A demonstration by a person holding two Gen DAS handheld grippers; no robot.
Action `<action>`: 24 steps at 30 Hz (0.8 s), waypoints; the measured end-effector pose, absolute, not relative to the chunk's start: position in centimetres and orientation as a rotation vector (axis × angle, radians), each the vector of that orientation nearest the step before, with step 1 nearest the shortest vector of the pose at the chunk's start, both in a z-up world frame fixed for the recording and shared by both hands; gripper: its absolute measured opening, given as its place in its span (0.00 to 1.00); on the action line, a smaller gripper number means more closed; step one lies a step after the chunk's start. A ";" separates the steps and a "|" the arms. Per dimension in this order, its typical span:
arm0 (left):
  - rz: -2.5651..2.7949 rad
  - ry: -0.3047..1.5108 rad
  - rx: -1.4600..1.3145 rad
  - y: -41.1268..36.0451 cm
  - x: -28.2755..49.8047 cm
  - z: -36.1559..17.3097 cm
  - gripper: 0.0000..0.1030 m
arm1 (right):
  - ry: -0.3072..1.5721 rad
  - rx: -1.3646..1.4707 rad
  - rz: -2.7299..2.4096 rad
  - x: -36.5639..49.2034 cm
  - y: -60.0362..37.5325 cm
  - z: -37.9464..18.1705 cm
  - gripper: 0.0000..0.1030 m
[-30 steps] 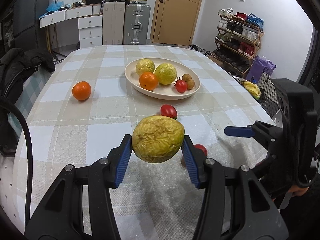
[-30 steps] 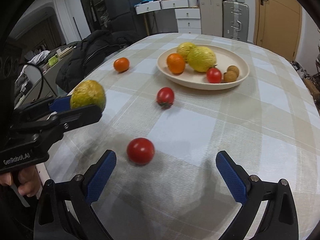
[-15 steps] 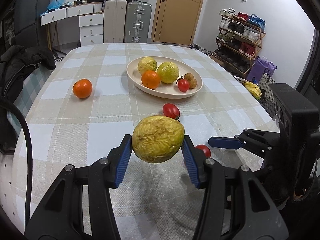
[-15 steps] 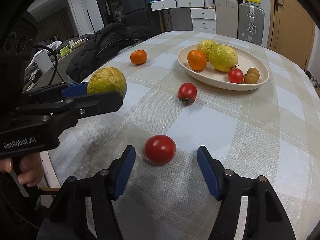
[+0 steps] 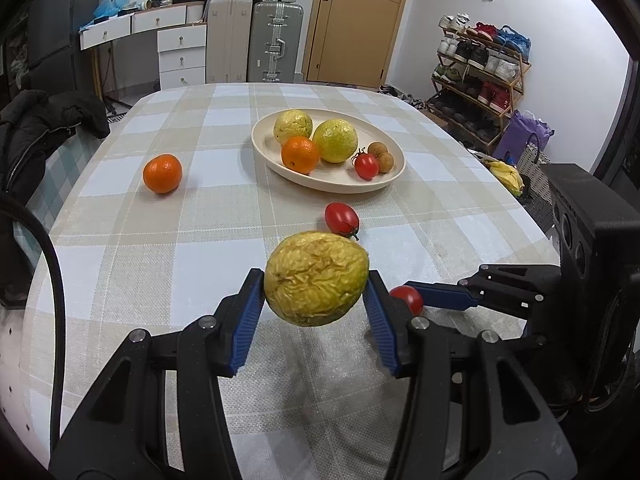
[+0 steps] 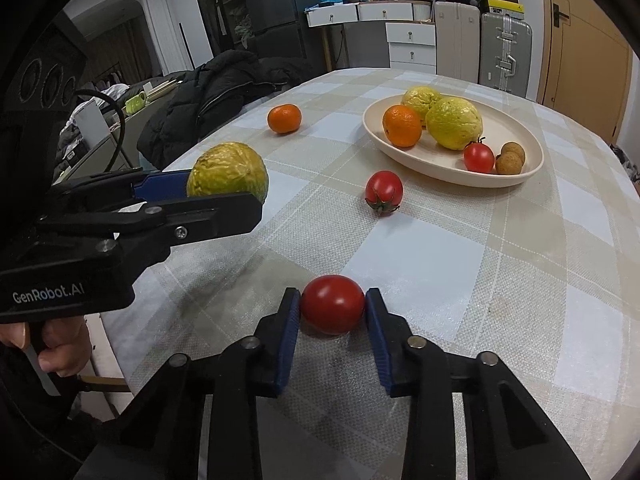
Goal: Organize fruits
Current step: 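Close the right tool on the red tomato while the left tool holds the wrinkled fruit, then carry the wrinkled fruit in the left tool and the tomato in the right tool over the plate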
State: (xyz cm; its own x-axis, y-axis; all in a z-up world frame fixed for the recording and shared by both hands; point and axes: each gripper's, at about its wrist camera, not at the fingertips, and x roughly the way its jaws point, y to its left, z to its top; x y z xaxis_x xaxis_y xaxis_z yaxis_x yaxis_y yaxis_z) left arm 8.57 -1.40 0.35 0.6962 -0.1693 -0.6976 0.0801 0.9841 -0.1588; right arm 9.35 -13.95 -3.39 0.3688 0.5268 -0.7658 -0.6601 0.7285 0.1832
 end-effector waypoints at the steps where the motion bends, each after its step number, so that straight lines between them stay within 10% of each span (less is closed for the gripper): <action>1: -0.141 0.790 -0.118 -1.4 8.6 0.3 0.46 | 0.917 -0.163 0.767 9.4 -14.0 -3.4 0.32; 24: -0.173 0.779 -0.060 -2.9 8.4 -0.2 0.37 | 0.884 -0.080 0.733 10.4 -16.3 -2.5 0.32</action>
